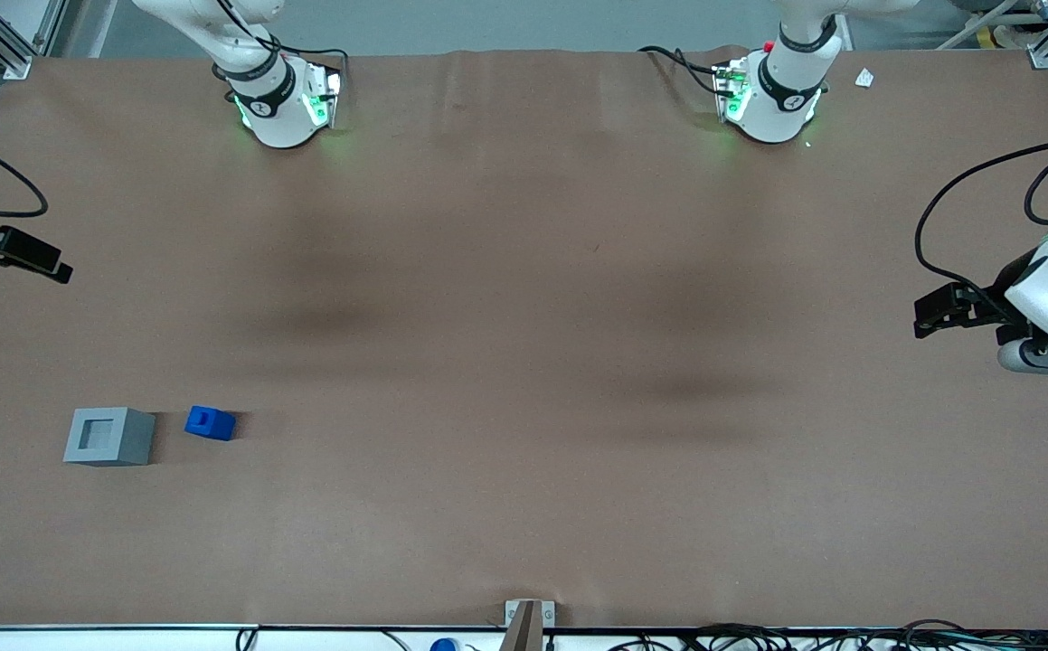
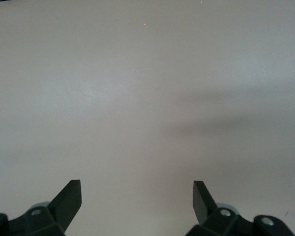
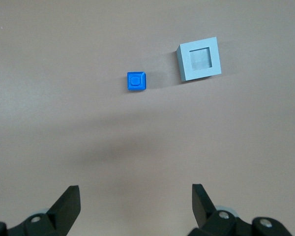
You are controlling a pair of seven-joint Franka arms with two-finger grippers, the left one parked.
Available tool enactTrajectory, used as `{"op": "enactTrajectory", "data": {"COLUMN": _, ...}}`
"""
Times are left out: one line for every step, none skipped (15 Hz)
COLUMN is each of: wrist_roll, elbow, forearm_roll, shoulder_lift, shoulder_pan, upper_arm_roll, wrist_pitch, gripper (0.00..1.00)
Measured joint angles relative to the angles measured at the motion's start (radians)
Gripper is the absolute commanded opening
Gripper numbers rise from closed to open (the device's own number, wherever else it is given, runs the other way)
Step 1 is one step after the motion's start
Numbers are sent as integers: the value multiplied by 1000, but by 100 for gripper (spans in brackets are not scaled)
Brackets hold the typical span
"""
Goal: Insert blue part into gray base with right arm
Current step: 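Move the open right gripper over the blue block and lower it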
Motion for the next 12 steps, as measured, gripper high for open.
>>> {"op": "enactTrajectory", "data": {"wrist_roll": 0, "elbow": 0, "forearm_roll": 0, "shoulder_lift": 0, "shoulder_pan": 0, "upper_arm_roll": 0, "wrist_pitch": -4, "gripper": 100}}
{"op": "enactTrajectory", "data": {"wrist_roll": 0, "elbow": 1, "forearm_roll": 0, "shoulder_lift": 0, "shoulder_pan": 1, "upper_arm_roll": 0, "wrist_pitch": -13, "gripper": 100}}
{"op": "enactTrajectory", "data": {"wrist_roll": 0, "elbow": 2, "forearm_roll": 0, "shoulder_lift": 0, "shoulder_pan": 1, "upper_arm_roll": 0, "wrist_pitch": -16, "gripper": 100}}
{"op": "enactTrajectory", "data": {"wrist_roll": 0, "elbow": 3, "forearm_roll": 0, "shoulder_lift": 0, "shoulder_pan": 1, "upper_arm_roll": 0, "wrist_pitch": -17, "gripper": 100}}
{"op": "enactTrajectory", "data": {"wrist_roll": 0, "elbow": 3, "forearm_roll": -1, "shoulder_lift": 0, "shoulder_pan": 1, "upper_arm_roll": -2, "wrist_pitch": -15, "gripper": 100}}
{"op": "enactTrajectory", "data": {"wrist_roll": 0, "elbow": 3, "forearm_roll": -6, "shoulder_lift": 3, "shoulder_pan": 1, "upper_arm_roll": -4, "wrist_pitch": -12, "gripper": 100}}
{"op": "enactTrajectory", "data": {"wrist_roll": 0, "elbow": 3, "forearm_roll": -15, "shoulder_lift": 9, "shoulder_pan": 1, "upper_arm_roll": -5, "wrist_pitch": -5, "gripper": 100}}
{"op": "enactTrajectory", "data": {"wrist_roll": 0, "elbow": 2, "forearm_roll": -24, "shoulder_lift": 22, "shoulder_pan": 1, "upper_arm_roll": -5, "wrist_pitch": 4, "gripper": 100}}
{"op": "enactTrajectory", "data": {"wrist_roll": 0, "elbow": 0, "forearm_roll": -34, "shoulder_lift": 40, "shoulder_pan": 4, "upper_arm_roll": -3, "wrist_pitch": 23, "gripper": 100}}
{"op": "enactTrajectory", "data": {"wrist_roll": 0, "elbow": -4, "forearm_roll": -39, "shoulder_lift": 66, "shoulder_pan": 8, "upper_arm_roll": -3, "wrist_pitch": 59, "gripper": 100}}
{"op": "enactTrajectory", "data": {"wrist_roll": 1, "elbow": -9, "forearm_roll": -41, "shoulder_lift": 100, "shoulder_pan": 14, "upper_arm_roll": -2, "wrist_pitch": 106, "gripper": 100}}
{"op": "enactTrajectory", "data": {"wrist_roll": 1, "elbow": -12, "forearm_roll": -42, "shoulder_lift": 138, "shoulder_pan": 18, "upper_arm_roll": -2, "wrist_pitch": 148, "gripper": 100}}
